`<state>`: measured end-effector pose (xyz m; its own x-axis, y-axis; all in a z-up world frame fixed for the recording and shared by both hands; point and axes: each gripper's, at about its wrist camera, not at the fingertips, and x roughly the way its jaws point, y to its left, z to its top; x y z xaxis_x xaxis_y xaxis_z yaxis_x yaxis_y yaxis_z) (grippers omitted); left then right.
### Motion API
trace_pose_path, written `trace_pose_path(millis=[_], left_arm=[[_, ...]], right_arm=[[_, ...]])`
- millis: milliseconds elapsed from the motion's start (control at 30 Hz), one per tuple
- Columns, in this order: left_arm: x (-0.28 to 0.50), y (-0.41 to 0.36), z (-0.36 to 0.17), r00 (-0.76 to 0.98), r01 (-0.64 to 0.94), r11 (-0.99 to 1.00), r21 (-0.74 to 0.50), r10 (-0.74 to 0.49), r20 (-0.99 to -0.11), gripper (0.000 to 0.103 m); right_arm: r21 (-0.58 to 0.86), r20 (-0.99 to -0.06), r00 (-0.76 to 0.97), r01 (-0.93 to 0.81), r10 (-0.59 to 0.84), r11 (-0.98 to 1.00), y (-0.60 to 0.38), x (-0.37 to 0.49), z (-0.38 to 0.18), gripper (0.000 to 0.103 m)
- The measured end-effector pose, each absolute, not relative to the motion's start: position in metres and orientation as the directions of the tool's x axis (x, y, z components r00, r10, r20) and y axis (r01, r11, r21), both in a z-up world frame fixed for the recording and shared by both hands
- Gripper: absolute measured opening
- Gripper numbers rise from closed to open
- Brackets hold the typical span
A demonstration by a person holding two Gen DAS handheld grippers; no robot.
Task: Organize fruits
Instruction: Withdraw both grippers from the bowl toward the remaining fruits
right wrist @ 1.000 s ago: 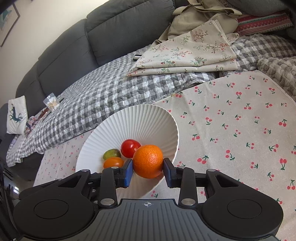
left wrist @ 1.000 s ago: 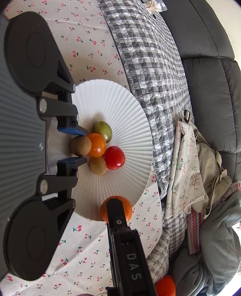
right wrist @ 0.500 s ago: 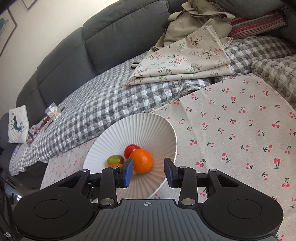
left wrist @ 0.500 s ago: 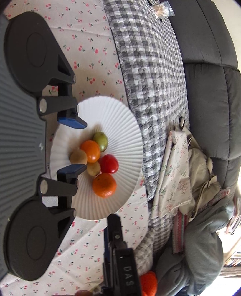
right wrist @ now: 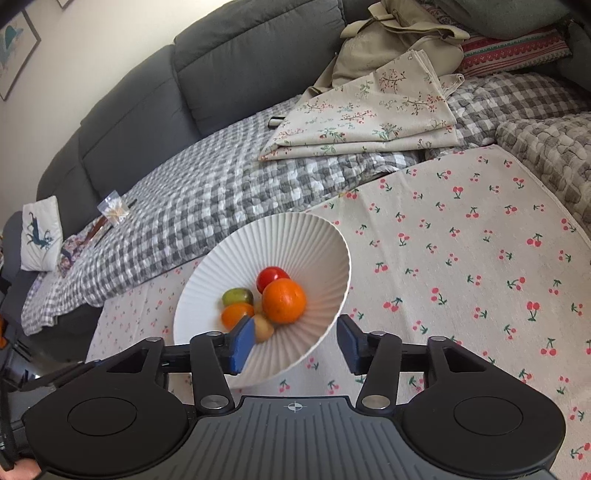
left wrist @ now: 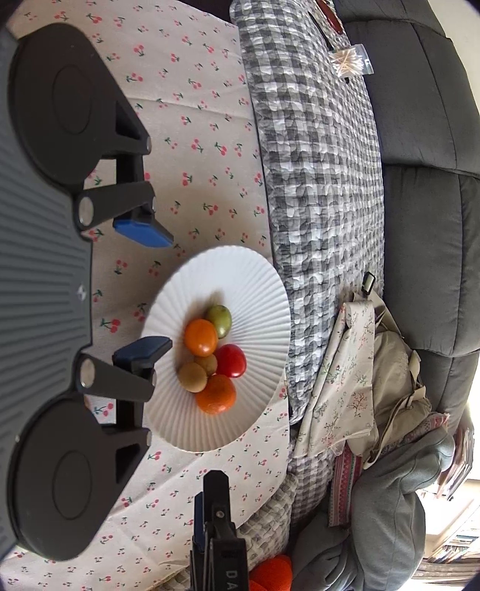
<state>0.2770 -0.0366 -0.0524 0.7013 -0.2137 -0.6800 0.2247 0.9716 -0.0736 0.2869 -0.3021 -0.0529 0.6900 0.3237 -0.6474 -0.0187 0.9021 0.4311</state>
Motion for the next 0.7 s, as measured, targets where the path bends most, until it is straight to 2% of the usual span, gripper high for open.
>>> trace_pose_path(millis=[167,300,400,467,700], left_arm=[[0.257,-0.031,-0.052,0.701,0.211,0.976,-0.058,-0.192,-0.687,0.072],[0.244,-0.028,-0.048,0.701,0.216,0.974,-0.069,-0.204,-0.683,0.081],[0.235,-0.029,-0.047,0.694,0.217,0.973,-0.073,-0.206,-0.690,0.087],[0.230,-0.032,-0.048,0.685,0.222,0.972,-0.078,-0.212,-0.697,0.090],[0.217,-0.041,-0.055,0.657,0.243,0.968,-0.063,-0.212,-0.723,0.095]], right_arm=[[0.432,-0.649,0.673,-0.057,0.354,0.900,-0.303,0.271,-0.047,0.070],[0.407,-0.662,0.653,-0.099,0.368,0.908,-0.296,0.256,-0.042,0.073],[0.395,-0.669,0.641,-0.122,0.376,0.911,-0.290,0.248,-0.040,0.080],[0.368,-0.684,0.634,-0.126,0.360,0.921,-0.285,0.244,-0.040,0.085],[0.357,-0.723,0.592,-0.122,0.357,0.926,-0.282,0.232,-0.046,0.091]])
